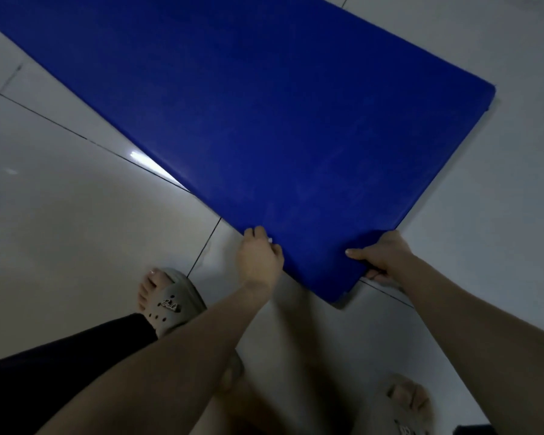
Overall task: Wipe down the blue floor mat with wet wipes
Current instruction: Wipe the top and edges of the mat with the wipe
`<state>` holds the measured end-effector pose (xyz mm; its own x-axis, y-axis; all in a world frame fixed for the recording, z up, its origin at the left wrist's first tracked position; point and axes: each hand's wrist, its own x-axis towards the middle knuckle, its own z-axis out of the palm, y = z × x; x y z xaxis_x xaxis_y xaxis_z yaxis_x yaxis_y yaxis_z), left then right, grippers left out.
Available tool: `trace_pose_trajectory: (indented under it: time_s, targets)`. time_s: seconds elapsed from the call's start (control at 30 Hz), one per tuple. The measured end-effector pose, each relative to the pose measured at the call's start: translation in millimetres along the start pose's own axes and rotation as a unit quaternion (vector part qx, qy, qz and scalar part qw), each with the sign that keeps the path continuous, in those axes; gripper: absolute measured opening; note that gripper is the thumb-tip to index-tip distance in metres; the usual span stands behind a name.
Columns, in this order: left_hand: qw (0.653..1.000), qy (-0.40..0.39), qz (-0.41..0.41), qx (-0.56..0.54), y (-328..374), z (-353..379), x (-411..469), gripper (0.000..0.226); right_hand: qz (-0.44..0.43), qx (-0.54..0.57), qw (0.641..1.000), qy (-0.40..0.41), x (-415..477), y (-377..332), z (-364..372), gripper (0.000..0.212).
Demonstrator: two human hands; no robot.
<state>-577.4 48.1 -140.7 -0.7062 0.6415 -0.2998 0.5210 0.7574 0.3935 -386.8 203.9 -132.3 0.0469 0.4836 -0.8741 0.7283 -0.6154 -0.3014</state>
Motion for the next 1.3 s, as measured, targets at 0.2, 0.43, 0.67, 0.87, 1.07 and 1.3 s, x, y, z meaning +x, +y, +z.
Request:
trace_pose_trajectory:
  time_s: [0.2,0.43,0.67,0.87,1.07,1.3]
  targets:
    - [0.987,-0.145,0.05,-0.048,33.0,26.7,-77.6,0.013,-0.06,-0.058,0.991,0.107,-29.8,14.8,20.6,0.059]
    - [0.955,-0.275,0.104,-0.033,21.7,21.7,-92.7,0.017,-0.055,-0.022,0.994,0.097,-59.8,34.1,39.7,0.04]
    - [0.873,-0.391,-0.182,-0.227,-3.1,-68.1,-104.7,0.004,-0.12,-0.053,0.991,0.015,-175.4,80.5,77.3,0.022]
    - [0.847,-0.366,-0.193,-0.335,9.7,-114.1,-125.9,0.019,-0.25,-0.064,0.964,0.056,-229.1,64.5,99.6,0.016]
    - [0.868,-0.312,-0.204,-0.327,-13.6,-106.8,-115.8,0.013,-0.242,-0.15,0.952,0.114,-223.8,70.5,108.9,0.016]
    - [0.956,-0.272,0.02,0.112,-38.0,-84.6,-65.1,0.032,-0.269,-0.249,0.914,0.174,-170.5,100.4,128.0,0.015]
